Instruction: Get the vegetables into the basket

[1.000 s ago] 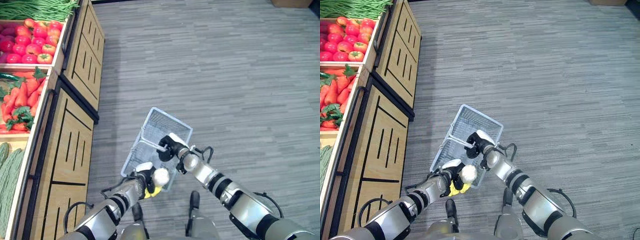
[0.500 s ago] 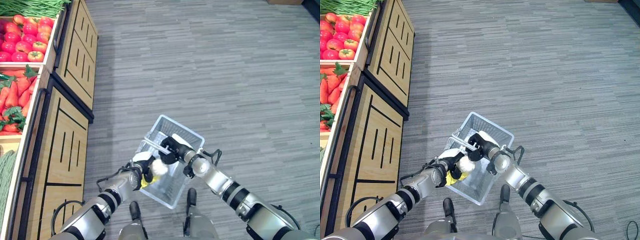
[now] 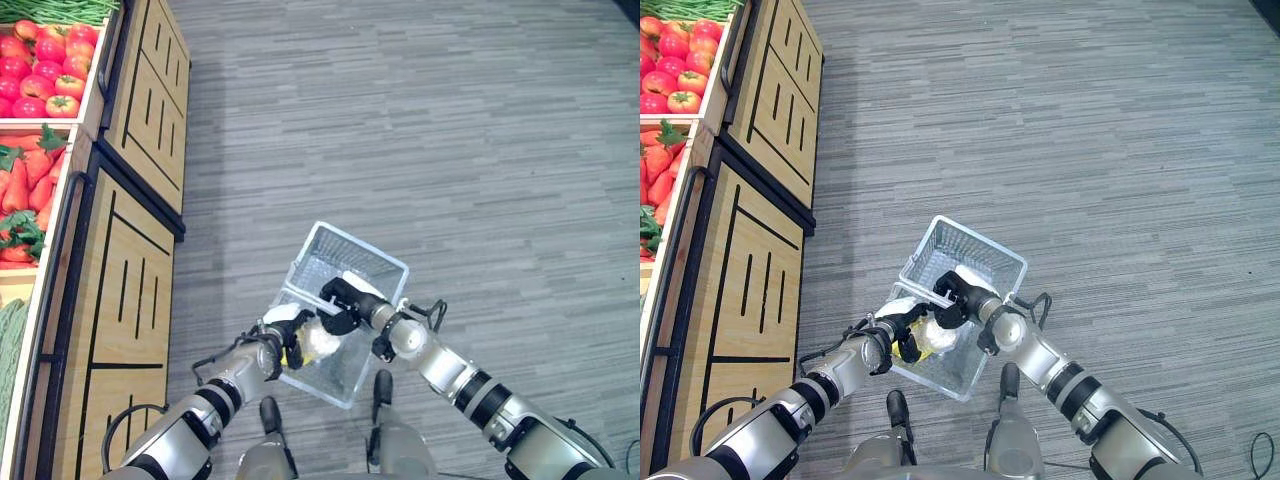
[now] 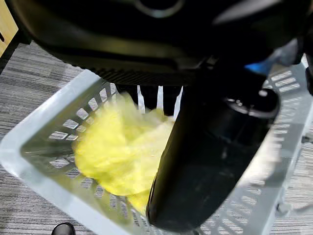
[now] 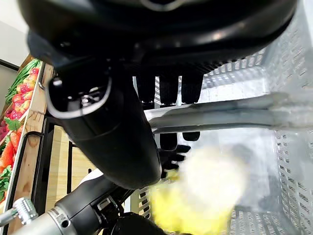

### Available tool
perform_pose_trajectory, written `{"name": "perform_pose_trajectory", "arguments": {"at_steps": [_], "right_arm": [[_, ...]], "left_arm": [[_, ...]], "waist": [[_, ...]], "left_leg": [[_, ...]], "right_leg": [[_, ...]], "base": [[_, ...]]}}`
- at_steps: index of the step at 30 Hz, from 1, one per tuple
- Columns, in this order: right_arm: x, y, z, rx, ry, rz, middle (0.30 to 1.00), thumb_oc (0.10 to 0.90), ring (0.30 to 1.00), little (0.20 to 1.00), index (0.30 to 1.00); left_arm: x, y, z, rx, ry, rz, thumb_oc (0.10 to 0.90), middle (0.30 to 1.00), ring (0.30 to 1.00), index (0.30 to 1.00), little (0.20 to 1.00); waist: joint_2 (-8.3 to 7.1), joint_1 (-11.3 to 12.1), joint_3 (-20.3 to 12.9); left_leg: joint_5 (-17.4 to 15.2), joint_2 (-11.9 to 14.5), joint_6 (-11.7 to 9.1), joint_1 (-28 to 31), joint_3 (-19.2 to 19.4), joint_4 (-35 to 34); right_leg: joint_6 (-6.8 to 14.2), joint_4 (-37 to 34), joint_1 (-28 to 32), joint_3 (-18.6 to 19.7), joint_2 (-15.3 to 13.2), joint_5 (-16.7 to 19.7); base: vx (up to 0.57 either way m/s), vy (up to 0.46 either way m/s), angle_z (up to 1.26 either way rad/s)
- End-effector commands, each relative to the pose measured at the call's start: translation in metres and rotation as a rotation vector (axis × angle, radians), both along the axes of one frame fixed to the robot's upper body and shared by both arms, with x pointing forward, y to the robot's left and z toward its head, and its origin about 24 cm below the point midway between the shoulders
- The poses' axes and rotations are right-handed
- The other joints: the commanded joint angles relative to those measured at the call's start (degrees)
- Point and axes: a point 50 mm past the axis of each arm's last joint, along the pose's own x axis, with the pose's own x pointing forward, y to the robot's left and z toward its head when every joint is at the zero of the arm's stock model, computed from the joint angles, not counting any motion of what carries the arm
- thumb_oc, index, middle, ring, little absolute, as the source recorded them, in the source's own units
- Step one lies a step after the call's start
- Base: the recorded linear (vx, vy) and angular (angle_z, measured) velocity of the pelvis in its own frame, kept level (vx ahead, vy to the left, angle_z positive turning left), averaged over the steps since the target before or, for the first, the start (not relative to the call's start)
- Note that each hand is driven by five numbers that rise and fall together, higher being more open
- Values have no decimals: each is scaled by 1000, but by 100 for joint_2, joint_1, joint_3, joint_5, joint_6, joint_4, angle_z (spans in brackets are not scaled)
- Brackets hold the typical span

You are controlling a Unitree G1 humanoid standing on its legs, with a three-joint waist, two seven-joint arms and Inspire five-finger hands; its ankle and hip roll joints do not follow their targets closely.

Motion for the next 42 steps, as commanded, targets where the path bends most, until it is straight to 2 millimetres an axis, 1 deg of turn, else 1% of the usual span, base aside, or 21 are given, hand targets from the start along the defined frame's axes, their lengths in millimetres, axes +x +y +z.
{"name": "perform_pose_trajectory", "arguments": {"at_steps": [1, 6, 9, 10, 11, 12, 13, 14, 18, 19, 20, 21, 25, 27, 30, 33, 34, 37, 39, 40, 42], "right_arm": [[11, 53, 72, 251, -278, 154, 300, 400, 300, 300, 300], [21, 41, 37, 124, -181, 63, 300, 400, 300, 300, 300], [28, 12, 16, 25, -134, -45, 300, 400, 300, 300, 300], [26, -19, -1, -35, -85, -136, 300, 400, 300, 300, 300], [24, -33, -6, -59, -68, -171, 300, 400, 300, 300, 300], [24, -34, -6, -59, -66, -170, 300, 400, 300, 300, 300], [19, -59, -15, -85, -32, -246, 300, 400, 300, 300, 300], [18, -59, -16, -85, -30, -247, 300, 400, 300, 300, 300], [3, -106, -31, -133, 23, -394, 300, 400, 300, 300, 300], [3, -105, -32, -132, 25, -394, 300, 400, 300, 300, 300], [-13, -133, -45, -152, 80, -494, 300, 400, 300, 300, 300], [-21, -146, -52, -170, 111, -547, 300, 400, 300, 300, 300], [-32, -160, -62, -197, 162, -604, 300, 400, 300, 300, 300], [-47, -177, -77, -258, 242, -659, 300, 400, 300, 300, 300], [-54, -182, -84, -290, 277, -672, 300, 400, 300, 300, 300], [-70, -192, -96, -314, 348, -724, 300, 400, 300, 300, 300], [-82, -198, -103, -332, 384, -764, 300, 400, 300, 300, 300], [-90, -203, -107, -350, 393, -791, 300, 400, 300, 300, 300], [-109, -208, -117, -344, 452, -852, 300, 400, 300, 300, 300], [-109, -208, -117, -344, 451, -852, 300, 400, 300, 300, 300], [-122, -208, -124, -326, 498, -894, 300, 400, 300, 300, 300]], "left_arm": [[17, -17, 14, 1, -58, -62, 900, 1000, 1000, 1000, 1000], [4, -23, -1, -25, 37, -76, 900, 1000, 1000, 1000, 1000], [1, -21, 3, -121, 41, -58, 900, 1000, 1000, 1000, 1000], [-6, -10, 0, -186, 70, -12, 900, 1000, 1000, 1000, 1000], [-5, -4, 3, -194, 58, -4, 900, 1000, 1000, 1000, 1000], [-6, -3, 2, -193, 60, -4, 900, 1000, 1000, 1000, 1000], [-10, 10, 2, -208, 68, 14, 900, 1000, 1000, 1000, 1000], [-11, 10, 2, -207, 71, 14, 900, 1000, 1000, 1000, 1000], [-25, 44, 0, -174, 86, 50, 900, 1000, 1000, 1000, 1000], [-26, 45, 0, -172, 89, 50, 900, 1000, 1000, 1000, 1000], [-36, 68, 0, -161, 86, 115, 900, 1000, 1000, 1000, 1000], [-43, 81, -6, -153, 100, 174, 900, 1000, 1000, 1000, 1000], [-53, 89, -16, -140, 138, 229, 900, 1000, 1000, 1000, 1000], [-63, 93, -29, -106, 196, 252, 900, 1000, 1000, 1000, 1000], [-69, 95, -36, -93, 220, 277, 900, 1000, 1000, 1000, 1000], [-79, 99, -49, -64, 269, 333, 900, 1000, 1000, 1000, 1000], [-92, 106, -60, -35, 316, 400, 900, 1000, 1000, 1000, 1000], [-103, 109, -69, -27, 346, 458, 900, 1000, 1000, 1000, 1000], [-122, 117, -80, -19, 393, 579, 900, 1000, 1000, 1000, 1000], [-122, 116, -81, -19, 393, 579, 900, 1000, 1000, 1000, 1000], [-137, 121, -88, -32, 427, 690, 900, 1000, 1000, 1000, 1000]], "waist": [[-95, 67, -154], [-48, 112, -420], [22, 174, -618], [60, 205, -721], [78, 223, -758], [75, 220, -762], [101, 247, -823], [96, 246, -828], [137, 289, -920], [128, 287, -929], [121, 302, -957], [117, 317, -958], [98, 322, -979], [67, 330, -998], [54, 335, -992], [44, 311, -988], [35, 298, -987], [35, 288, -981], [18, 276, -987], [20, 273, -989], [8, 269, -997]], "left_leg": [[-150, -25, -39, -133, -239, 44], [-253, -51, -17, 150, -269, 53], [-361, -89, -7, 401, -311, 84], [-414, -131, 7, 567, -345, 95], [-422, -143, 12, 598, -359, 99], [-424, -143, 12, 608, -365, 97], [-446, -176, 27, 660, -396, 95], [-448, -177, 28, 668, -400, 93], [-488, -227, 52, 745, -428, 88], [-490, -229, 53, 750, -430, 88], [-501, -258, 72, 761, -447, 77], [-498, -278, 87, 751, -463, 56], [-494, -297, 99, 718, -454, 42], [-507, -309, 115, 703, -436, 28], [-506, -313, 117, 697, -430, 30], [-504, -323, 115, 694, -426, 34], [-501, -323, 118, 691, -431, 33], [-501, -322, 116, 690, -430, 36], [-494, -316, 114, 686, -434, 40], [-494, -316, 113, 686, -434, 40], [-481, -313, 111, 677, -450, 39]], "right_leg": [[342, 68, 141, -196, -175, -362], [346, 95, 481, -218, -190, -478], [347, 131, 763, -256, -222, -610], [352, 142, 976, -317, -254, -679], [357, 151, 1007, -342, -268, -695], [358, 150, 1020, -350, -269, -699], [366, 167, 1093, -382, -300, -716], [368, 164, 1104, -388, -301, -718], [397, 175, 1211, -444, -346, -725], [399, 172, 1219, -447, -347, -726], [413, 173, 1230, -461, -370, -710], [423, 164, 1207, -454, -377, -684], [439, 153, 1162, -443, -379, -647], [456, 119, 1119, -417, -386, -599], [453, 119, 1109, -403, -381, -591], [448, 124, 1104, -399, -374, -595], [446, 121, 1108, -401, -370, -599], [443, 114, 1108, -394, -361, -600], [431, 119, 1096, -382, -350, -607], [431, 119, 1095, -382, -350, -607], [424, 119, 1097, -379, -346, -612]], "base": [[0, 0, 0], [74, 4, 0], [117, 20, 5], [110, 35, 8], [91, 28, 12], [48, 27, 15], [29, 20, 15], [38, 34, 9], [22, 29, 8], [-3, 42, 7], [-14, 54, 6], [-21, 61, 3], [-7, 9, 0], [-15, 3, -6], [-7, -3, -2], [-11, -4, -4], [0, 0, 0], [0, 0, 0], [0, 0, 0], [0, 0, 0], [0, 0, 0]]}}
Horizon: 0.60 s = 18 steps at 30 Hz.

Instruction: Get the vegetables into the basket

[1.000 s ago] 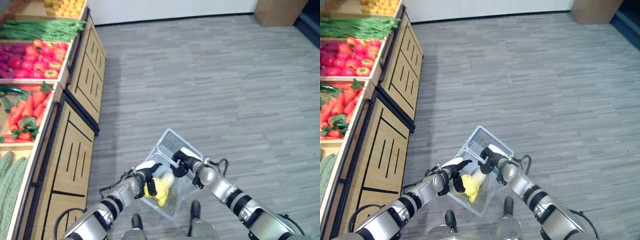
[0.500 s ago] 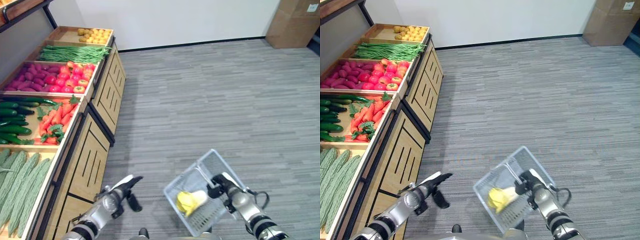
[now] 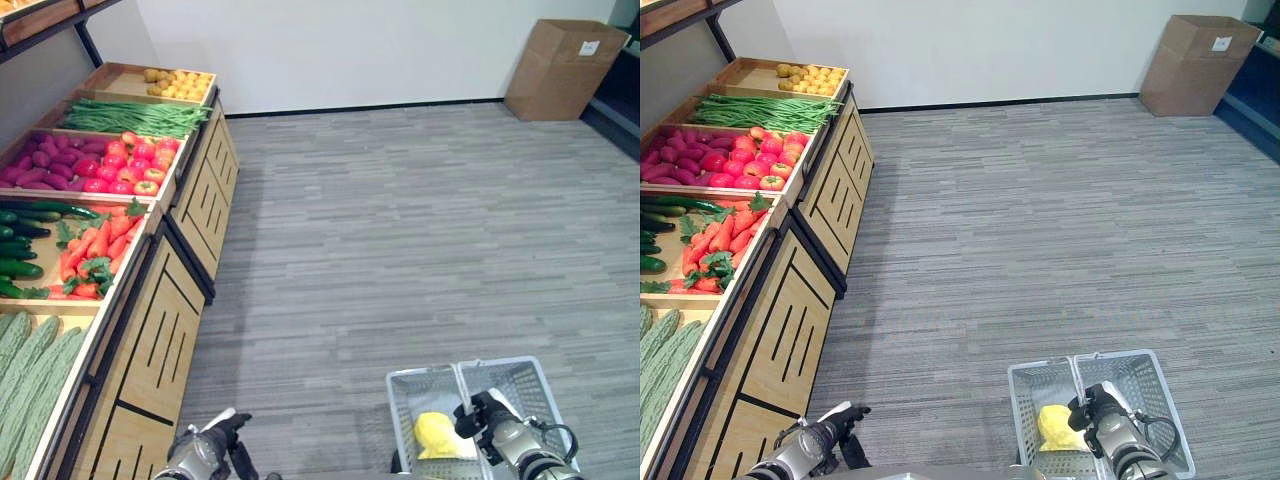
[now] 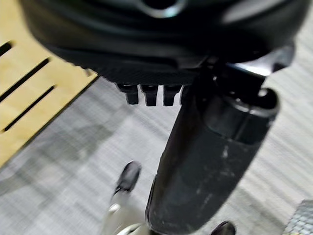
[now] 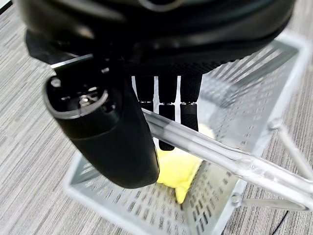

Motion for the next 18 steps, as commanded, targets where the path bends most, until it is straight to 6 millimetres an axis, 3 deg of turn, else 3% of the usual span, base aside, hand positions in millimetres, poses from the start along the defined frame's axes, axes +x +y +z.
{"name": "perform_pose_trajectory", "arguments": {"at_steps": [1, 3, 7, 18], "right_arm": [[16, -2, 6, 0, -70, -31, 300, 400, 300, 300, 300], [-1, 6, -5, 46, -39, -110, 300, 400, 300, 300, 300], [-27, 20, -20, 120, 10, -213, 300, 400, 300, 300, 300], [-48, 41, -32, 185, 75, -224, 300, 400, 300, 300, 300]], "left_arm": [[13, 21, 7, 92, -54, 110, 900, 1000, 1000, 1000, 1000], [-7, 26, 1, 112, -8, 240, 900, 1000, 1000, 1000, 1000], [-22, 25, -4, 79, 1, 414, 900, 1000, 1000, 1000, 1000], [-30, 11, -10, 25, 8, 459, 900, 1000, 1000, 1000, 1000]], "waist": [[-147, 23, 63], [-175, 19, 50], [-207, 23, 38], [-273, 41, 45]], "left_leg": [[-273, -218, 101, -198, -327, 45], [-269, -215, 93, -185, -334, 33], [-256, -213, 86, -177, -355, 23], [-249, -237, 89, -189, -400, 13]], "right_leg": [[285, 129, 135, -249, -224, -415], [274, 117, 170, -262, -216, -431], [259, 114, 227, -318, -212, -461], [262, 110, 280, -380, -229, -470]], "base": [[0, 0, 0], [0, 0, 0], [0, 0, 0], [2, -3, 2]]}}
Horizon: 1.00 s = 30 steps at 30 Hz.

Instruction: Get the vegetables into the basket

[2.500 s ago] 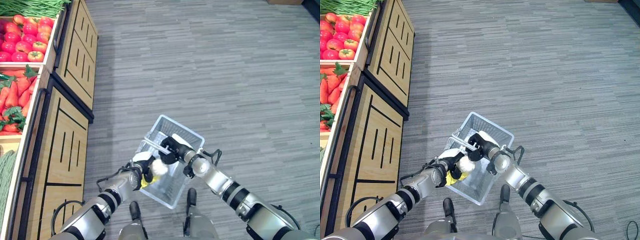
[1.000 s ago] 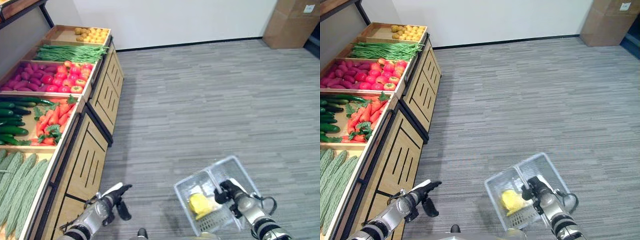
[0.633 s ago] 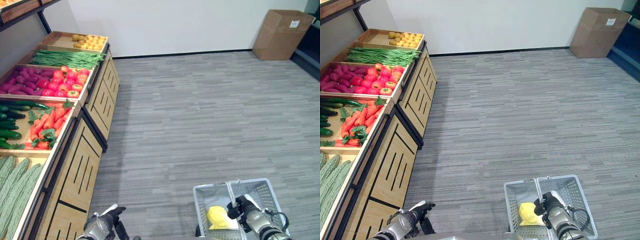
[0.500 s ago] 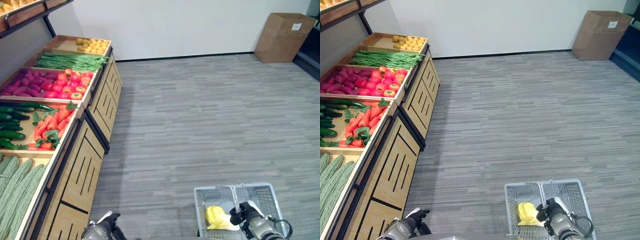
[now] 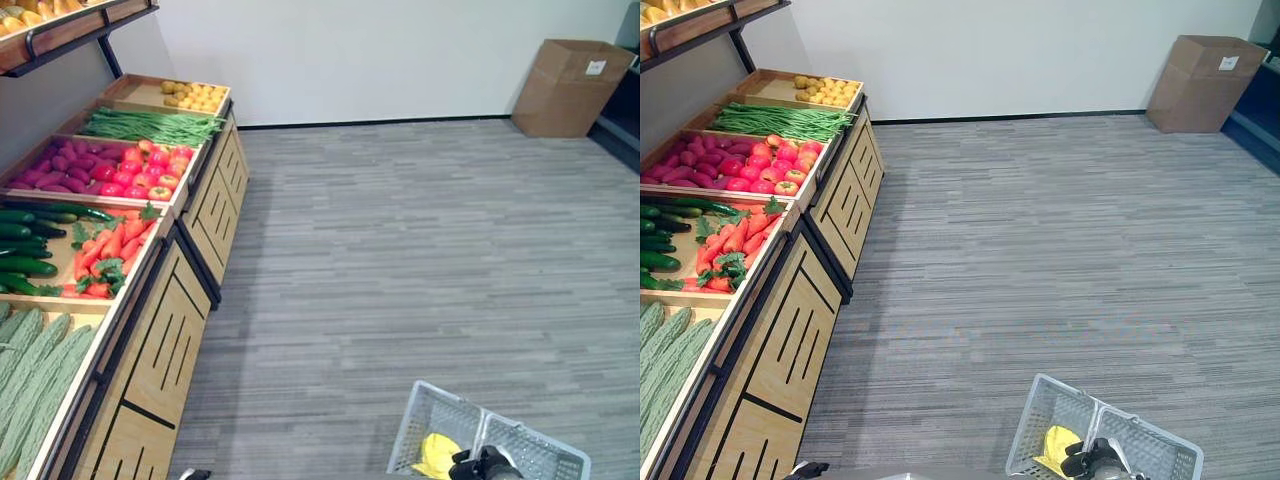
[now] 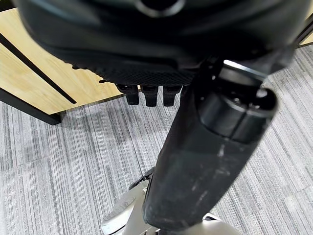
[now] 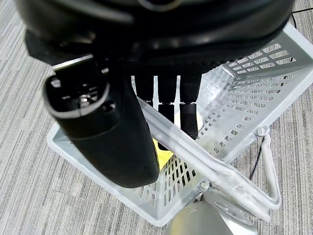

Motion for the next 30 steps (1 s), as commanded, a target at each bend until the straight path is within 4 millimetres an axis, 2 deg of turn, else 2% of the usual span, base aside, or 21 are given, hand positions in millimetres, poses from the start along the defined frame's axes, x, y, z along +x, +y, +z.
{"name": "perform_pose_trajectory", "arguments": {"at_steps": [1, 11, 15, 16, 18, 24, 27, 30], "right_arm": [[13, 18, -4, 55, -7, 50, 300, 400, 300, 300, 300], [17, 24, -4, 65, -4, 111, 300, 400, 300, 300, 300], [21, 24, -3, 66, -13, 123, 300, 400, 300, 300, 300], [25, 24, -2, 69, -22, 120, 300, 400, 300, 300, 300], [27, 24, -1, 69, -25, 127, 300, 400, 300, 300, 300], [30, 23, -1, 72, -31, 138, 300, 400, 300, 300, 300], [28, 24, -1, 80, -38, 125, 300, 400, 300, 300, 300], [31, 26, -1, 90, -61, 101, 300, 400, 300, 300, 300]], "left_arm": [[31, -3, 5, -1, -92, 14, 900, 1000, 1000, 1000, 1000], [32, -1, 6, -7, -107, 22, 900, 1000, 1000, 1000, 1000], [31, 0, 6, -7, -108, 31, 900, 1000, 1000, 1000, 1000], [30, 1, 6, -12, -105, 39, 900, 1000, 1000, 1000, 1000], [30, 1, 6, -16, -106, 41, 900, 1000, 1000, 1000, 1000], [33, 5, 7, -8, -112, 29, 900, 1000, 1000, 1000, 1000], [36, 9, 9, 1, -125, 19, 900, 1000, 1000, 1000, 1000], [38, 14, 12, 19, -135, 44, 900, 1000, 1000, 1000, 1000]], "waist": [[-207, -2, 174], [-306, 68, 243], [-367, 112, 307], [-404, 143, 368], [-415, 161, 398], [-470, 162, 620], [-406, 84, 727], [-451, 24, 802]], "left_leg": [[-213, -238, 72, -189, -324, 13], [-295, -374, 166, -205, -424, 36], [-393, -526, 271, -211, -454, 88], [-495, -633, 369, -196, -459, 144], [-543, -685, 417, -185, -442, 175], [-665, -863, 603, -128, -459, 264], [-691, -868, 663, -22, -557, 182], [-710, -870, 608, 76, -602, 81]], "right_leg": [[278, 114, 220, -299, -220, -417], [335, 242, 244, -341, -358, -431], [404, 357, 234, -346, -515, -406], [445, 557, 182, -287, -640, -395], [475, 695, 136, -241, -713, -388], [557, 1530, -198, 3, -974, 60], [455, 1906, -495, 294, -786, 20], [412, 1421, -718, 234, -649, 57]], "base": [[0, 0, 0], [10, 39, 6], [22, 132, 7], [22, 131, 5], [27, 148, 4], [18, 130, 0], [91, 126, -3], [145, 13, 3]]}}
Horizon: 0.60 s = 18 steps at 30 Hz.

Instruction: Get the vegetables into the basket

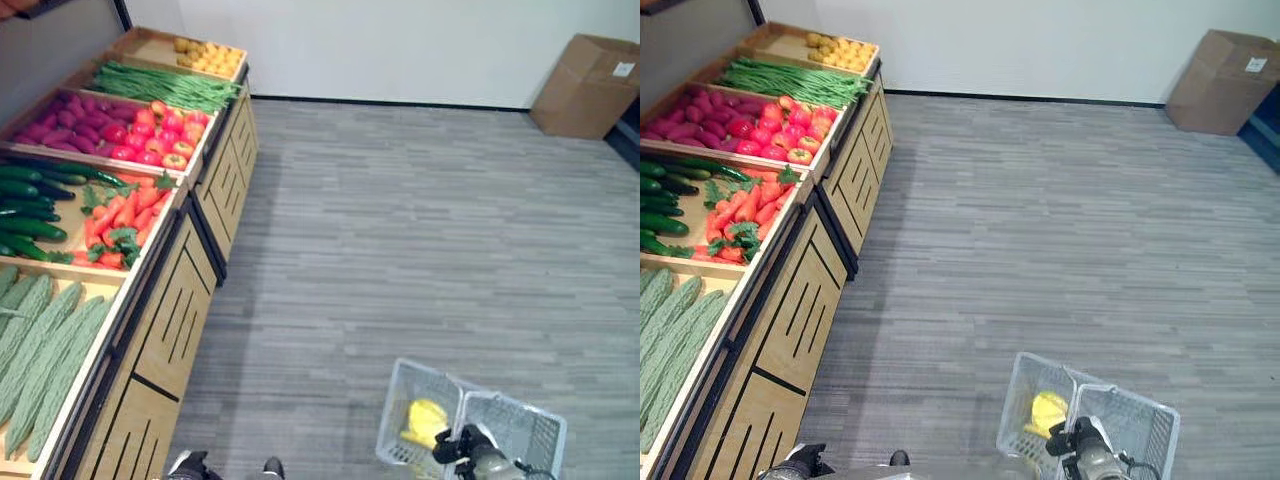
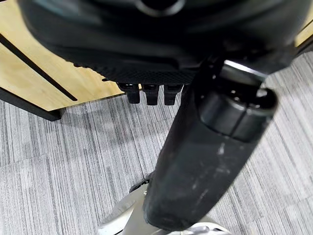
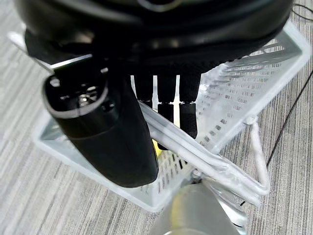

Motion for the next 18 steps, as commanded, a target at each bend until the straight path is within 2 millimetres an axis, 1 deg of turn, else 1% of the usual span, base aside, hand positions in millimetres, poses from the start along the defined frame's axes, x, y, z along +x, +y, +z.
{"name": "perform_pose_trajectory", "arguments": {"at_steps": [1, 2, 4, 5, 6, 7, 9, 10, 11, 12, 13, 14, 15, 16, 17, 18], "right_arm": [[1, 7, -2, 40, 15, 23, 300, 400, 300, 300, 300], [1, 7, -2, 40, 15, 23, 300, 400, 300, 300, 300], [3, 9, -2, 43, 9, 33, 300, 400, 300, 300, 300], [5, 11, -2, 50, 3, 39, 300, 400, 300, 300, 300], [4, 11, -2, 49, 3, 39, 300, 400, 300, 300, 300], [3, 12, -2, 51, 7, 42, 300, 400, 300, 300, 300], [2, 14, -3, 53, 9, 55, 300, 400, 300, 300, 300], [2, 13, -3, 53, 9, 55, 300, 400, 300, 300, 300], [1, 14, -3, 53, 13, 62, 300, 400, 300, 300, 300], [-3, 12, -4, 53, 22, 57, 300, 400, 300, 300, 300], [-3, 12, -4, 52, 22, 57, 300, 400, 300, 300, 300], [-6, 8, -4, 47, 29, 48, 300, 400, 300, 300, 300], [-8, 6, -4, 44, 30, 42, 300, 400, 300, 300, 300], [-8, 6, -4, 43, 30, 42, 300, 400, 300, 300, 300], [-9, 0, -2, 33, 28, 38, 300, 400, 300, 300, 300], [-9, -2, -2, 27, 29, 39, 300, 400, 300, 300, 300]], "left_arm": [[16, 1, 4, -1, -63, 52, 900, 1000, 1000, 1000, 1000], [16, 1, 4, -1, -64, 52, 900, 1000, 1000, 1000, 1000], [18, 2, 5, 6, -66, 45, 900, 1000, 1000, 1000, 1000], [19, 2, 5, 6, -67, 45, 900, 1000, 1000, 1000, 1000], [19, 2, 5, 6, -67, 45, 900, 1000, 1000, 1000, 1000], [18, 1, 4, 4, -62, 40, 900, 1000, 1000, 1000, 1000], [16, -1, 3, 2, -51, 32, 900, 1000, 1000, 1000, 1000], [16, -1, 3, 1, -51, 33, 900, 1000, 1000, 1000, 1000], [16, -2, 3, 0, -51, 28, 900, 1000, 1000, 1000, 1000], [16, -4, 2, -5, -44, 20, 900, 1000, 1000, 1000, 1000], [15, -4, 2, -5, -43, 20, 900, 1000, 1000, 1000, 1000], [17, -9, 1, -16, -47, 14, 900, 1000, 1000, 1000, 1000], [16, -9, 1, -17, -44, 13, 900, 1000, 1000, 1000, 1000], [16, -10, 1, -17, -44, 13, 900, 1000, 1000, 1000, 1000], [17, -13, 0, -31, -46, 7, 900, 1000, 1000, 1000, 1000], [19, -14, 0, -33, -49, 1, 900, 1000, 1000, 1000, 1000]], "waist": [[-15, -136, 161], [-2, -142, 164], [-24, -242, 220], [-76, -305, 236], [-63, -308, 241], [-88, -343, 238], [-110, -436, 217], [-101, -439, 217], [-103, -494, 213], [-81, -507, 181], [-72, -513, 183], [2, -596, 125], [43, -671, 85], [61, -677, 76], [198, -743, 33], [236, -768, 35]], "left_leg": [[-515, -331, 91, 69, -417, 107], [-526, -315, 86, 76, -425, 109], [-607, -295, 54, 182, -490, 92], [-690, -301, 24, 291, -519, 86], [-699, -284, 19, 302, -522, 86], [-801, -287, -1, 448, -538, 68], [-952, -277, -24, 668, -590, 56], [-956, -267, -26, 672, -593, 56], [-1016, -267, -33, 767, -628, 77], [-1075, -225, -60, 818, -686, 105], [-1081, -215, -63, 822, -692, 109], [-1158, -94, -120, 889, -762, 184], [-1179, 3, -161, 897, -818, 250], [-1193, 21, -167, 889, -822, 259], [-1086, 249, -328, 803, -878, 567], [-959, 313, -398, 725, -903, 732]], "right_leg": [[216, -812, -131, 77, 150, 429], [214, -826, -111, 61, 165, 430], [259, -1138, -388, 123, 321, 544], [293, -1350, -479, 96, 413, 595], [290, -1363, -459, 84, 428, 596], [294, -1498, -552, -81, 527, 679], [257, -1534, -711, -256, 673, 744], [256, -1535, -705, -264, 680, 741], [213, -1455, -767, -242, 734, 729], [169, -1444, -720, -231, 753, 656], [168, -1445, -710, -242, 759, 652], [72, -1341, -700, -145, 850, 584], [10, -1262, -721, -50, 937, 520], [6, -1254, -725, -63, 949, 509], [-162, -985, -740, -103, 1056, 240], [-237, -916, -711, -121, 1095, 149]], "base": [[129, -58, 20], [162, -62, 28], [217, -28, 36], [223, -25, 53], [303, -57, 58], [239, -62, 27], [321, -95, 4], [266, -81, -2], [179, -66, 9], [179, -66, 13], [264, -151, 32], [267, -182, 30], [271, -183, 33], [310, -239, 40], [279, -239, 52], [274, -240, 62]]}}
